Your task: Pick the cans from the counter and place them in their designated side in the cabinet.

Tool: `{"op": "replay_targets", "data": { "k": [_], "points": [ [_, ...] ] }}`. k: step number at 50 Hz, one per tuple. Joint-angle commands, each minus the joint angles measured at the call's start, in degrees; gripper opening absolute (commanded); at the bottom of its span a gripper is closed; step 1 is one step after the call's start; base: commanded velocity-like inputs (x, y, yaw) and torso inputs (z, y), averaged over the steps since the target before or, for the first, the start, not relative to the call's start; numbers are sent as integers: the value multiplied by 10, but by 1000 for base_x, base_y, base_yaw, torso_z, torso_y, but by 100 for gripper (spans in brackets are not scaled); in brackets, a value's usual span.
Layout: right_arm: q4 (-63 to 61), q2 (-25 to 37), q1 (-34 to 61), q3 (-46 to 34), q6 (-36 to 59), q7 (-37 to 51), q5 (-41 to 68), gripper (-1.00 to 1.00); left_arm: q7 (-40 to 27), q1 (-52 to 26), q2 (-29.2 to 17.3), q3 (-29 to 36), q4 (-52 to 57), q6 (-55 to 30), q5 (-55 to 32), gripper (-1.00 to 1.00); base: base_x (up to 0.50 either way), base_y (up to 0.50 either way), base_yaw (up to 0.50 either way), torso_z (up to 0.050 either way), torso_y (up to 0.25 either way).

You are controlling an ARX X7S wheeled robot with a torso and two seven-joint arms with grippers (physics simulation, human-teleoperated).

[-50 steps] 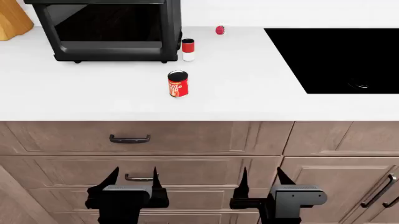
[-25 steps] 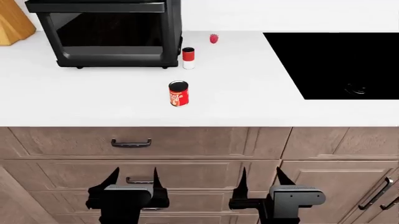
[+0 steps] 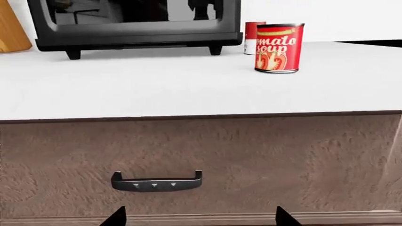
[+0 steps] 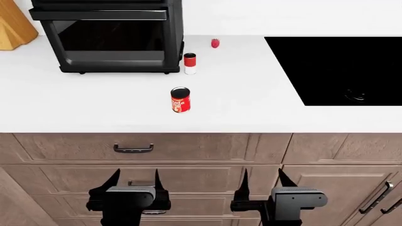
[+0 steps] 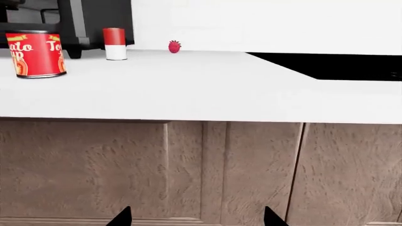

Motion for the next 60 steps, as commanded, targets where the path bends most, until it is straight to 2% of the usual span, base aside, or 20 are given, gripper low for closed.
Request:
{"op": "replay_targets", "data": {
  "k": [1, 14, 19, 24, 36, 43, 50, 52, 54, 57, 60],
  "points": [
    [1, 8, 0, -8, -7, 6, 12, 100, -8, 1, -6, 5, 1, 8, -15, 100, 0, 0, 0, 50, 0],
    [-2, 18, 0, -22, 1, 17, 6, 100, -19, 2, -14, 15, 0, 13, -19, 100, 0, 440, 0, 0, 0],
    [-1, 19, 1, -21, -5, 14, 21, 100, -26, 1, -16, 18, 0, 14, -17, 100, 0, 0, 0, 0, 0],
    [-46, 25, 9, -9, 59, 15, 56, 100, -36, 8, -23, 17, 51, -15, -20, 100, 0, 0, 0, 0, 0],
    [-357, 57, 70, -8, 388, 86, 82, 100, -62, -1, -66, 15, 400, -297, -25, 100, 0, 0, 0, 0, 0],
    [-474, 63, 155, 17, 549, 107, 119, 100, -64, -103, -76, 3, 532, -480, -47, 100, 0, 0, 0, 0, 0],
    [-558, 58, 239, 46, 685, 120, 159, 100, -73, -192, -75, 1, 604, -612, -75, 100, 0, 0, 0, 0, 0],
    [-588, 55, 265, 57, 734, 123, 174, 100, -141, -216, -114, -3, 605, -615, -167, 100, 0, 0, 0, 0, 0],
    [-606, 58, 285, 68, 765, 140, 207, 100, -269, -246, -187, 2, 605, -598, -322, 100, 0, 0, 0, 0, 0],
    [-606, 108, 312, 96, 769, 267, 391, 100, -411, -291, -277, 34, 605, -549, -480, 100, 0, 0, 0, 0, 0],
    [-606, 178, 332, 97, 732, 417, 580, 100, -538, -353, -398, 154, 605, -423, -565, 100, 0, 0, 0, 0, 0]
  ]
}}
